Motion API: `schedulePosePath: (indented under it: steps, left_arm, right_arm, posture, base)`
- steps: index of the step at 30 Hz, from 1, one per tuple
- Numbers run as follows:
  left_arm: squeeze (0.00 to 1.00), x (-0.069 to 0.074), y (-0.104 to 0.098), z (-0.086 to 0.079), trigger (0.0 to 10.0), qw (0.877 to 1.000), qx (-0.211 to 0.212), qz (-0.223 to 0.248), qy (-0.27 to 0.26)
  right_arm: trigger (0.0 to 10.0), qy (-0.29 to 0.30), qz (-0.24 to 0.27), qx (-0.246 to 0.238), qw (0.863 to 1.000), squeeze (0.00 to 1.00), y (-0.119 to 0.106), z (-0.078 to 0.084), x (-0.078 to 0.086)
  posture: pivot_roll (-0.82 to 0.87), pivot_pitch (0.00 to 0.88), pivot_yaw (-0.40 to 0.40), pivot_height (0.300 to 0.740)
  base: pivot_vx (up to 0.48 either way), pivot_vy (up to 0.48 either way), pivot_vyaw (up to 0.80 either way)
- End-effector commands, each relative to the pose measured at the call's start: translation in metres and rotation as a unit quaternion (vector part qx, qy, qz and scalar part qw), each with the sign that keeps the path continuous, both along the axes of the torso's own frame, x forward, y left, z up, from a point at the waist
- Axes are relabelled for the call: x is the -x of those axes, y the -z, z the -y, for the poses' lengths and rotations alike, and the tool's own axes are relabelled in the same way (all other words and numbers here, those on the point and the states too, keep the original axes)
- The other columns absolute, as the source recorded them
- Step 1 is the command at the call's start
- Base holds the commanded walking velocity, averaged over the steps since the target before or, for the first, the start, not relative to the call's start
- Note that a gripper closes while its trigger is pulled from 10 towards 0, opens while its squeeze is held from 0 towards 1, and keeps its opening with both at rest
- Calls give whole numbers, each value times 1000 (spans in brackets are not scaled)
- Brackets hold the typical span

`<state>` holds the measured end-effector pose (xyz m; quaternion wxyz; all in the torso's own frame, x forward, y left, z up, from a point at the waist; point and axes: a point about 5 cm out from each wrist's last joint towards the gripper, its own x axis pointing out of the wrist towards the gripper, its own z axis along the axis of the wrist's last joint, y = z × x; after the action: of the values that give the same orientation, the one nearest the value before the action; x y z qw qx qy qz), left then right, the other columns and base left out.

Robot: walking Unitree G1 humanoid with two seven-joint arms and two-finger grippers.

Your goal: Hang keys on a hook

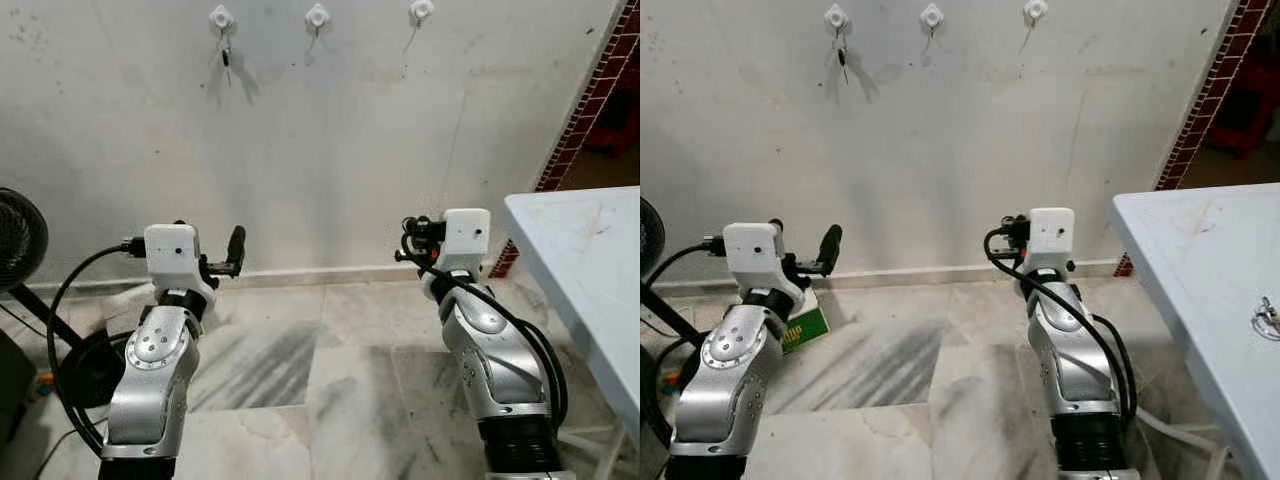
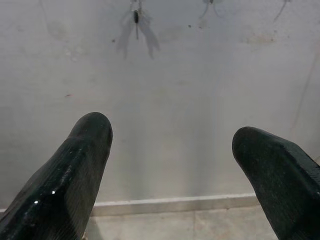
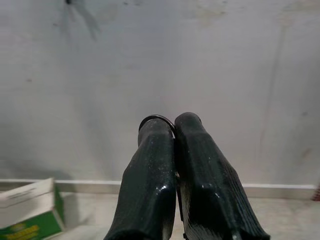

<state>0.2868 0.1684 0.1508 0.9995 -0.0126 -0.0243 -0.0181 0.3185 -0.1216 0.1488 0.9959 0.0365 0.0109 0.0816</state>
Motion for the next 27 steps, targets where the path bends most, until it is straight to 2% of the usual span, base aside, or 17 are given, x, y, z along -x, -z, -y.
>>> schedulePosePath:
  steps: [1, 7, 27]
  left_arm:
    - [0, 1, -1, 0, 10000, 1000, 2, 1, 2]
    - [0, 1, -1, 1, 10000, 1000, 8, 2, 10]
    - [0, 3, 0, 6, 10000, 999, 16, -1, 30]
  right_arm:
    - [10000, 2, 5, 0, 1000, 0, -2, 0, 0]
    - [10000, 10, 11, -6, 1000, 0, -4, 4, -1]
    - [10000, 21, 17, -18, 999, 0, -5, 6, -1]
  posture:
    - [25, 0, 36, 740]
    - [25, 0, 35, 740]
    - [22, 0, 40, 740]
  base:
    - [0, 0, 0]
    - [0, 0, 0]
    - [316, 0, 0]
